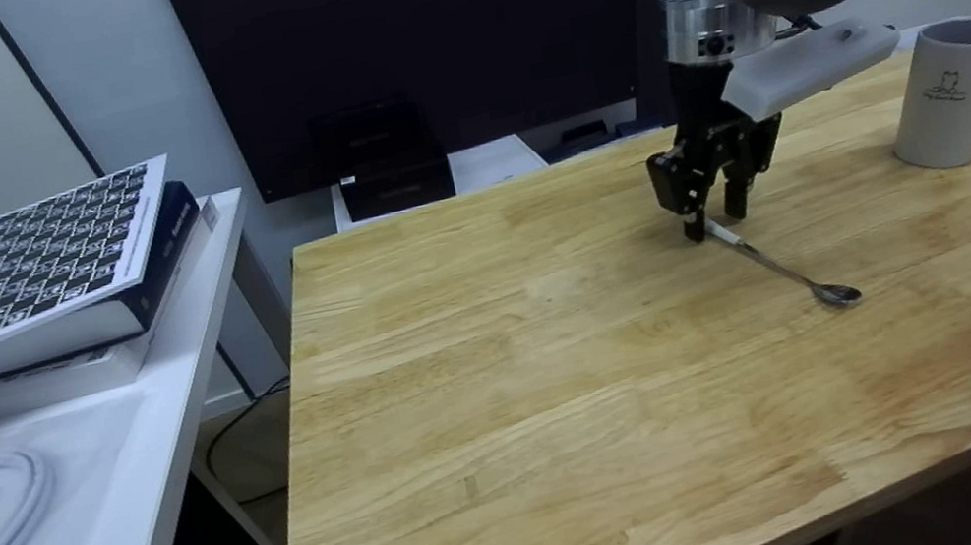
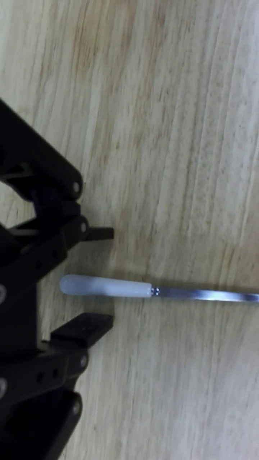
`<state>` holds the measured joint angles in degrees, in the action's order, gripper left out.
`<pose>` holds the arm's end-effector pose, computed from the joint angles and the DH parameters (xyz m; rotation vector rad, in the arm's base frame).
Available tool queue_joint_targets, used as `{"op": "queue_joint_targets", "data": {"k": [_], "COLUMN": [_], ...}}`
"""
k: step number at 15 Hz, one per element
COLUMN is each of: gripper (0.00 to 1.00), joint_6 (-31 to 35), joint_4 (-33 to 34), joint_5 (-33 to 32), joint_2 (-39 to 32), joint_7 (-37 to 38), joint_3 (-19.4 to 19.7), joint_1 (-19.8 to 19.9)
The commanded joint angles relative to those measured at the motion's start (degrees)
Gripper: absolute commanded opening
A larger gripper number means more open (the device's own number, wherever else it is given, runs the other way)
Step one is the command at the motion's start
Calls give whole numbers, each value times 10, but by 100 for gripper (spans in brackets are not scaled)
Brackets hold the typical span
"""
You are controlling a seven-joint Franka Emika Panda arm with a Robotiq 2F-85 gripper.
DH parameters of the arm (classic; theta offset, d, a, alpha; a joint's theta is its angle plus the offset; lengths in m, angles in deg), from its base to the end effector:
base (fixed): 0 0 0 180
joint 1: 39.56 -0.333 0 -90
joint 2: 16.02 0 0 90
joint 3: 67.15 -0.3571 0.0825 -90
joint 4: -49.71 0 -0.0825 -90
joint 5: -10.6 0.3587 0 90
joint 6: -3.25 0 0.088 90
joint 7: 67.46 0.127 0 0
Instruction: Place the spoon inside the mug
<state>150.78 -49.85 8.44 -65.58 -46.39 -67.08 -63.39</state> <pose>0.6082 0.2681 0.1069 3.1093 0.1236 -0.0276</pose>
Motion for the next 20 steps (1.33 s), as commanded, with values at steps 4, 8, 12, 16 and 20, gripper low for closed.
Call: {"op": "queue_joint_targets", "data": {"k": [4,8,12,16,20], "gripper": [5,4,4,4,4], "joint_6": [-20,-48,-97,-159,-191], "joint_4": [12,9,19,35,48], "joint_5": [-3,1,-16,-69,-204], "joint_2": [2,17,50,109,164], "joint_7": [44,50,53,70,126], "joint_3": [21,28,48,76,116], "joint_1": [-12,-3,-1,-14,-39]}}
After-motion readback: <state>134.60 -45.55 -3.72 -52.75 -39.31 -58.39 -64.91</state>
